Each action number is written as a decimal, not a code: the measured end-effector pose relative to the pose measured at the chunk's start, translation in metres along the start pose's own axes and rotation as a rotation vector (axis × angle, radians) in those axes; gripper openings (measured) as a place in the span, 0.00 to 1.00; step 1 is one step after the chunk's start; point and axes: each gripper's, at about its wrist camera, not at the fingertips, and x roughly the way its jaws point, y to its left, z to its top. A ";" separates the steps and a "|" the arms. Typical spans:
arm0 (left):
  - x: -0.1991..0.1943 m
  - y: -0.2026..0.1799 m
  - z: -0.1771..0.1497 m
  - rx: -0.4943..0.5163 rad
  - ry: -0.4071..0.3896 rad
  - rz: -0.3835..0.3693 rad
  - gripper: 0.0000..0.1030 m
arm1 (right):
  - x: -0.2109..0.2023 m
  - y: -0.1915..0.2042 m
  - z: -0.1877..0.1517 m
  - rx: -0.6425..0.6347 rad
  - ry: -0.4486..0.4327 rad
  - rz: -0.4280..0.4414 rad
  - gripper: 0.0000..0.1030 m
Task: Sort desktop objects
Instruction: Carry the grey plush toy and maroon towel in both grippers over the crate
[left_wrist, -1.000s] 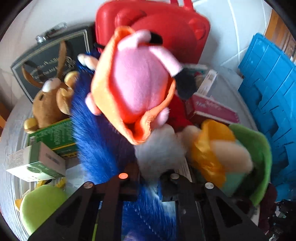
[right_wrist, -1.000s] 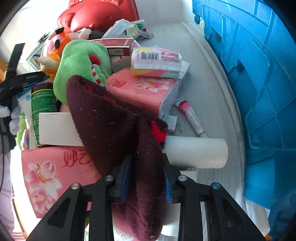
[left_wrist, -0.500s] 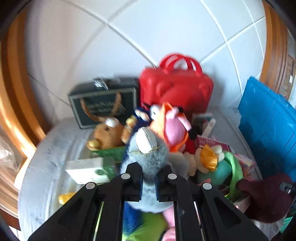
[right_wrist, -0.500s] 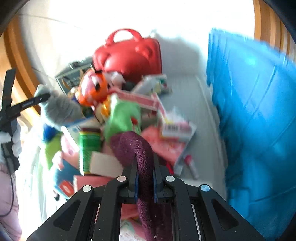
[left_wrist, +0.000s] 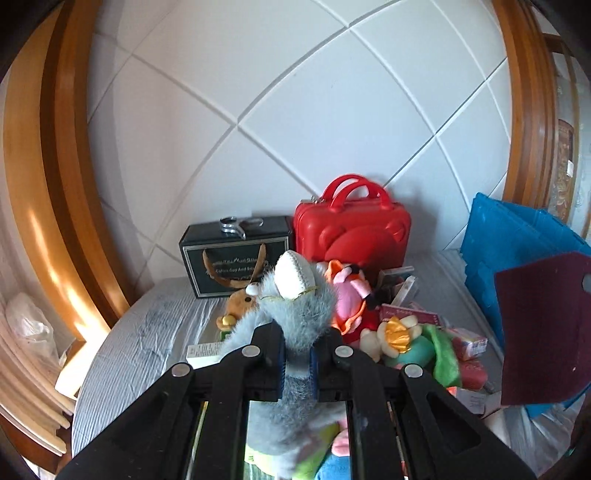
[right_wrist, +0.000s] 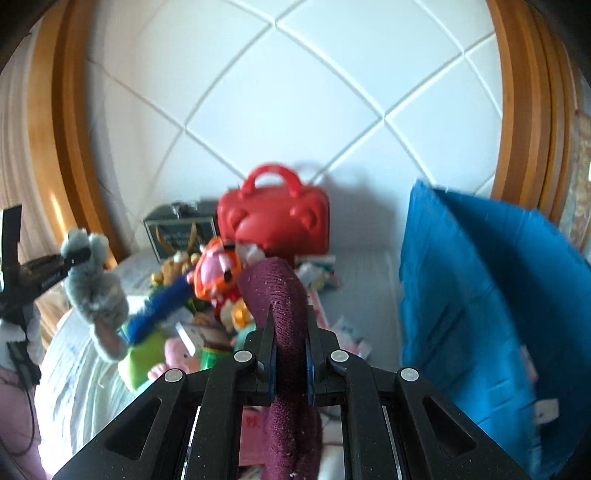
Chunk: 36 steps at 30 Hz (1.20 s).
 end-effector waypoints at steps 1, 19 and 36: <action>-0.006 -0.004 0.005 0.006 -0.010 -0.003 0.09 | -0.009 -0.003 0.006 0.002 -0.022 -0.002 0.10; -0.066 -0.235 0.117 0.097 -0.172 -0.182 0.09 | -0.147 -0.179 0.098 0.075 -0.262 -0.146 0.10; -0.072 -0.532 0.127 0.229 -0.099 -0.384 0.09 | -0.131 -0.354 0.061 0.036 -0.075 -0.265 0.10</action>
